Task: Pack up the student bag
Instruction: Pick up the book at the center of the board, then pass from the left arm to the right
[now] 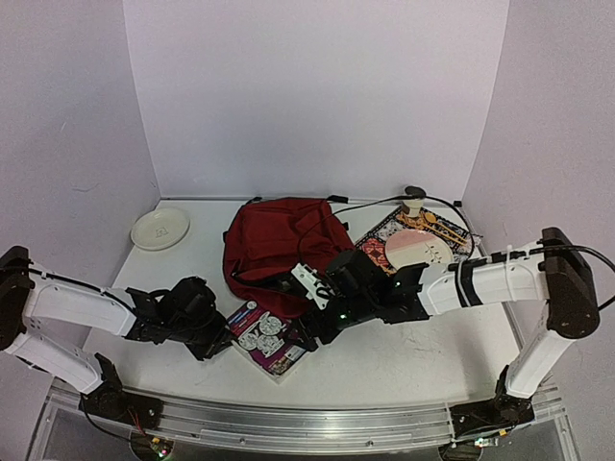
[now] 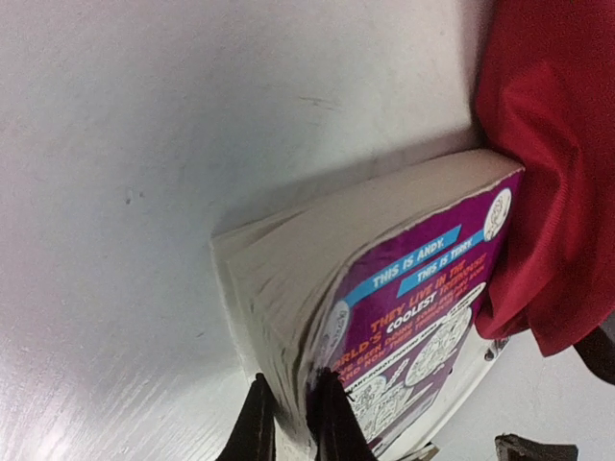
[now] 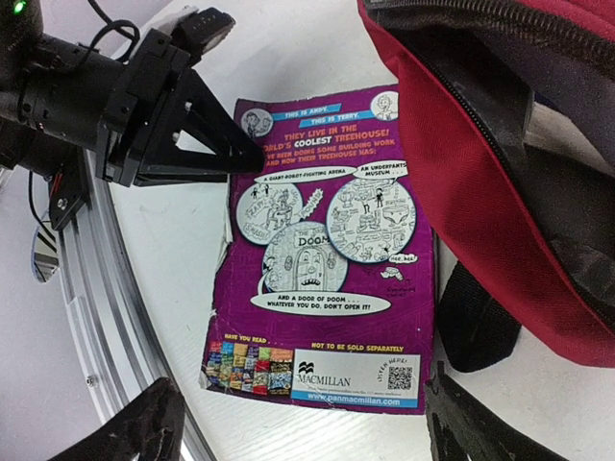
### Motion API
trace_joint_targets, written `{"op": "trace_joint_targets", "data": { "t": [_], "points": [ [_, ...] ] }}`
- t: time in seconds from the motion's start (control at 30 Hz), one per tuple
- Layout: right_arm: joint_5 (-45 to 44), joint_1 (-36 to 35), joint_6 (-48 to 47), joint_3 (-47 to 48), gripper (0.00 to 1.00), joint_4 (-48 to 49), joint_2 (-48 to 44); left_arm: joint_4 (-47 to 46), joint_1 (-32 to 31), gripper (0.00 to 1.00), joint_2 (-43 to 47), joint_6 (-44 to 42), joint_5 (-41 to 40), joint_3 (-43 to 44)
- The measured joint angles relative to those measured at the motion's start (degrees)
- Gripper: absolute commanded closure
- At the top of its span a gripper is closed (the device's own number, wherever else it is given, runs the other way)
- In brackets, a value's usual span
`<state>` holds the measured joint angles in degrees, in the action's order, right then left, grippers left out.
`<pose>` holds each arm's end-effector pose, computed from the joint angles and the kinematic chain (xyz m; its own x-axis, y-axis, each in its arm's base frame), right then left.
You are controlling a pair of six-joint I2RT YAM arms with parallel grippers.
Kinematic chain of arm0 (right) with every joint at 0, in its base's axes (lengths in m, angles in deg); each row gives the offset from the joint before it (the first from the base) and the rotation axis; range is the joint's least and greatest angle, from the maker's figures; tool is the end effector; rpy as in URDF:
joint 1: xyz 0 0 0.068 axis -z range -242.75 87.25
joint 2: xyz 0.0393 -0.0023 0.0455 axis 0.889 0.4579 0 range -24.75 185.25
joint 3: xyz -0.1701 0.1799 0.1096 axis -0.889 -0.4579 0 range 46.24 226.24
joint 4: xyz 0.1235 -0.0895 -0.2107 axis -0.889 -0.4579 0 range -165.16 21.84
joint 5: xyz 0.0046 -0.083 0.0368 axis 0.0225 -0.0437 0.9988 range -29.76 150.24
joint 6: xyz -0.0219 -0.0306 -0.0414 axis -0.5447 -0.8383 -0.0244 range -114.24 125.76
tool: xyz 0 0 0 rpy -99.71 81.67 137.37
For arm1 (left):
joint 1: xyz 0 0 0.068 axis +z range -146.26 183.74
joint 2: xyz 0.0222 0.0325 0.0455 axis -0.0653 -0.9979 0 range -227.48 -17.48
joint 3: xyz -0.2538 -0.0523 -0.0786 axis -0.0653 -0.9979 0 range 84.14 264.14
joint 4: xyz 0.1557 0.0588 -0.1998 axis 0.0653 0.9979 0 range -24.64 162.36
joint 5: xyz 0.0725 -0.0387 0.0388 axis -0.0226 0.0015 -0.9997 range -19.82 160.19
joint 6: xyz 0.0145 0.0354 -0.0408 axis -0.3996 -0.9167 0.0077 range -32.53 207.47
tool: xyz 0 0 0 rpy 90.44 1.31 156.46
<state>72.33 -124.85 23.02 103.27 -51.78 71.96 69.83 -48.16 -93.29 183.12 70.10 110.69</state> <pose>0.1702 0.3387 0.2201 -0.4597 -0.2485 -0.8526 -0.8564 0.3782 0.3515 0.1400 -0.1784 0.1314 -0.7336 -0.6771 0.0571 -0.5725 0.5706 -0.5888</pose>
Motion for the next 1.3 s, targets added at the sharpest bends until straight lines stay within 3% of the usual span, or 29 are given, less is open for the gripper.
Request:
{"op": "trace_joint_targets", "data": {
  "t": [0.37,0.73,1.3],
  "points": [
    [-1.4,-0.5,-2.2,0.0,0.12,1.4,1.0,1.3,0.0,1.0,1.5,0.3,0.3,0.9],
    [-7.0,-6.1,-8.6,3.2,0.12,1.1,5.8,4.7,0.0,1.0,2.4,0.4,1.6,3.6],
    [-29.9,-15.5,-13.2,14.1,0.15,-4.0,16.2,6.1,0.0,1.0,2.6,0.9,3.0,5.4]
  ]
}}
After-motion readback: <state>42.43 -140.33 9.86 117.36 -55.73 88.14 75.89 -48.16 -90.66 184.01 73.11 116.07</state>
